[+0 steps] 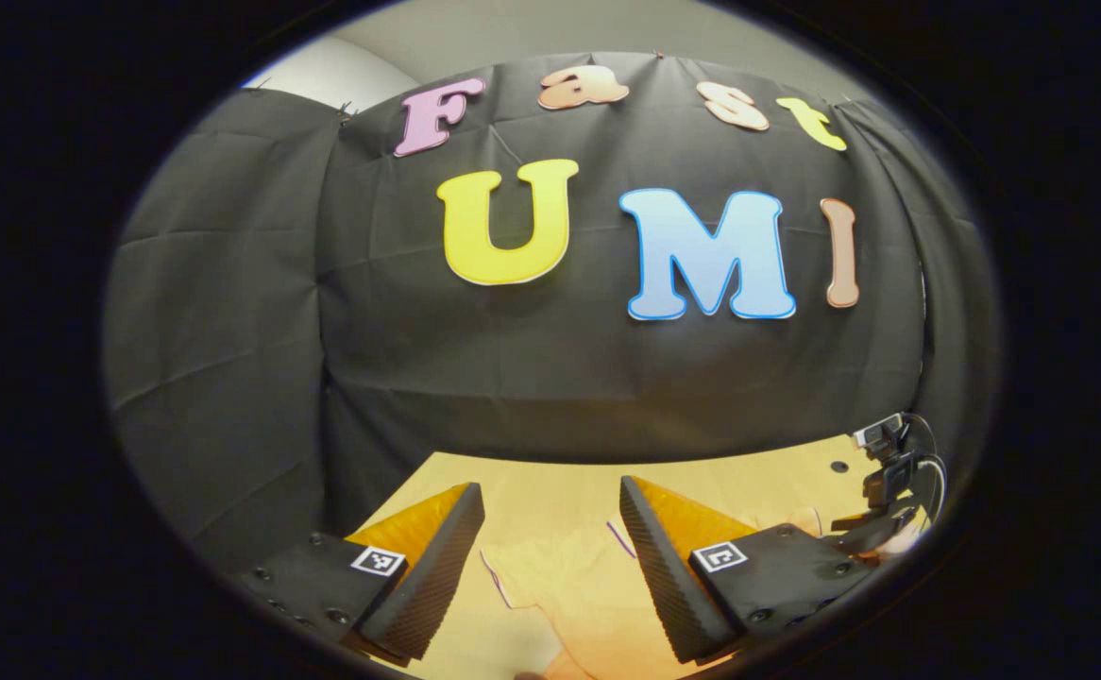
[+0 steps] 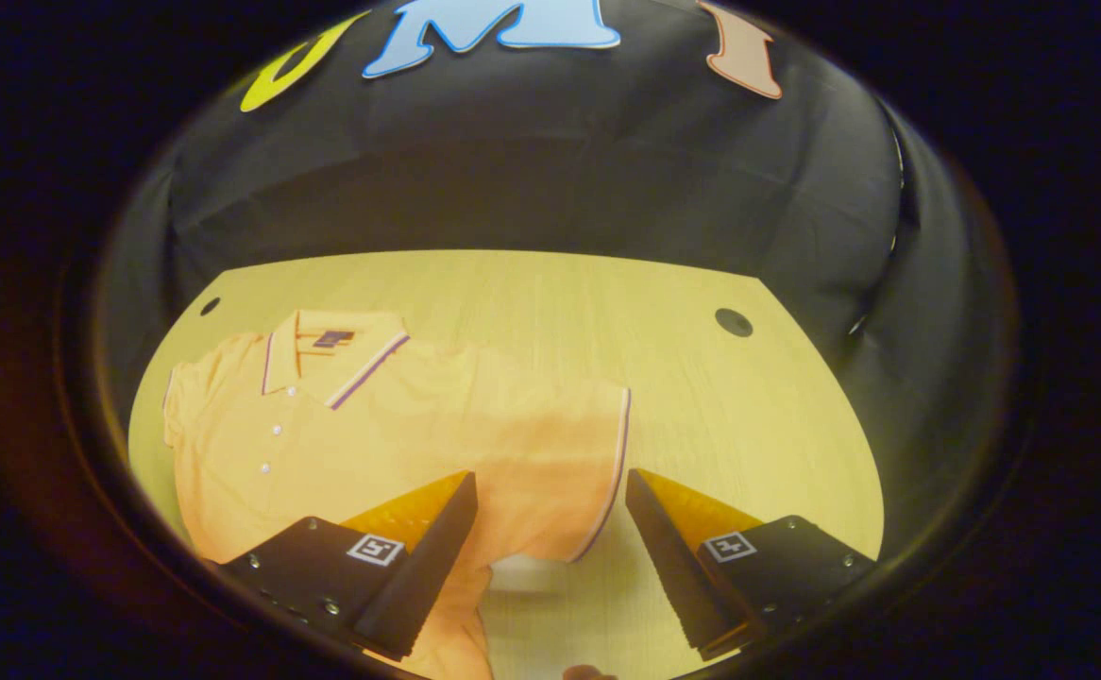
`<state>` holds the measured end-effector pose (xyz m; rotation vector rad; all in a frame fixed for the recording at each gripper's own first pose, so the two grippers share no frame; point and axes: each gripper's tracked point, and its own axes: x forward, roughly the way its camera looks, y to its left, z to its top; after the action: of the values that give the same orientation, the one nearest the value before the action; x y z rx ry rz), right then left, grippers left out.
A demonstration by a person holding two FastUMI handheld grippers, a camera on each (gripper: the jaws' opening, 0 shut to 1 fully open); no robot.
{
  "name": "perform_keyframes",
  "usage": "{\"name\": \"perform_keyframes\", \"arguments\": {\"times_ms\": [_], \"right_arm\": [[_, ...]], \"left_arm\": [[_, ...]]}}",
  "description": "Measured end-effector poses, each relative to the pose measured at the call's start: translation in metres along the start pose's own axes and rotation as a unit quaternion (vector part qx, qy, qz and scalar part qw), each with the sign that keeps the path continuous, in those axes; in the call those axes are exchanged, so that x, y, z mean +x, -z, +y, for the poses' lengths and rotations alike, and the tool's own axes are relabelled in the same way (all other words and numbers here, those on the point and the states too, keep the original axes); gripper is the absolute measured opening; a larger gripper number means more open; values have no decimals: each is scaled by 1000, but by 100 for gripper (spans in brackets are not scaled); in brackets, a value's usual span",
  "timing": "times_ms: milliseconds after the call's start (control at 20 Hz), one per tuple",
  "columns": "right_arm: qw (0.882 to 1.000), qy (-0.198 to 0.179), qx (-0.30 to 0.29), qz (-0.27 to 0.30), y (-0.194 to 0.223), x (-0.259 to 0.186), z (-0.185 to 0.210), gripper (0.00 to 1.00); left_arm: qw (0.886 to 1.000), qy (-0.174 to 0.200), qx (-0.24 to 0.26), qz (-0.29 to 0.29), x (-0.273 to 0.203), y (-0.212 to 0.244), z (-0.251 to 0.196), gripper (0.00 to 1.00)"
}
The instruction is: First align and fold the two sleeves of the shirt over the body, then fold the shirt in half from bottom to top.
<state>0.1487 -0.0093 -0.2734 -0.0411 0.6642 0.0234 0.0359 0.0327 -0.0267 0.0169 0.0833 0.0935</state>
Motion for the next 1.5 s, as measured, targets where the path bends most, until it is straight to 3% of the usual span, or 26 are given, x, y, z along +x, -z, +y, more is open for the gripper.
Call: {"name": "perform_keyframes", "arguments": {"times_ms": [400, 550, 600, 650, 700, 750, 800, 900, 1150, 1500], "right_arm": [[999, -8, 14, 40, 18, 27, 0, 100], [997, -29, 41, 52, 18, 33, 6, 96], [997, -36, 38, 53, 19, 32, 6, 82], [997, -40, 32, 51, 17, 28, 7, 77], [997, -49, 30, 53, 18, 30, 11, 59], [997, -51, 31, 56, 17, 27, 15, 49], [996, -58, 33, 57, 18, 30, 19, 27], [996, -49, 33, 60, 17, 30, 20, 9], [999, -38, 4, 32, -6, 22, 27, 8], [992, -89, -84, -30, -50, -4, 94, 9]], "left_arm": [[1000, -14, -4, 13, 1, 6, 10, 94], [1000, -16, -8, 14, 2, 6, 10, 94], [1000, -15, -8, 14, 2, 8, 9, 94], [1000, -14, -8, 14, 2, 7, 8, 94], [1000, -14, -9, 14, 2, 6, 7, 94], [1000, -14, -9, 13, 2, 6, 7, 94], [1000, -14, -8, 13, 1, 6, 6, 94], [1000, -17, -9, 13, 0, 6, 8, 94], [999, -26, -12, 13, -2, 7, 17, 94], [999, -34, -23, 17, -3, 13, 26, 95]]}}
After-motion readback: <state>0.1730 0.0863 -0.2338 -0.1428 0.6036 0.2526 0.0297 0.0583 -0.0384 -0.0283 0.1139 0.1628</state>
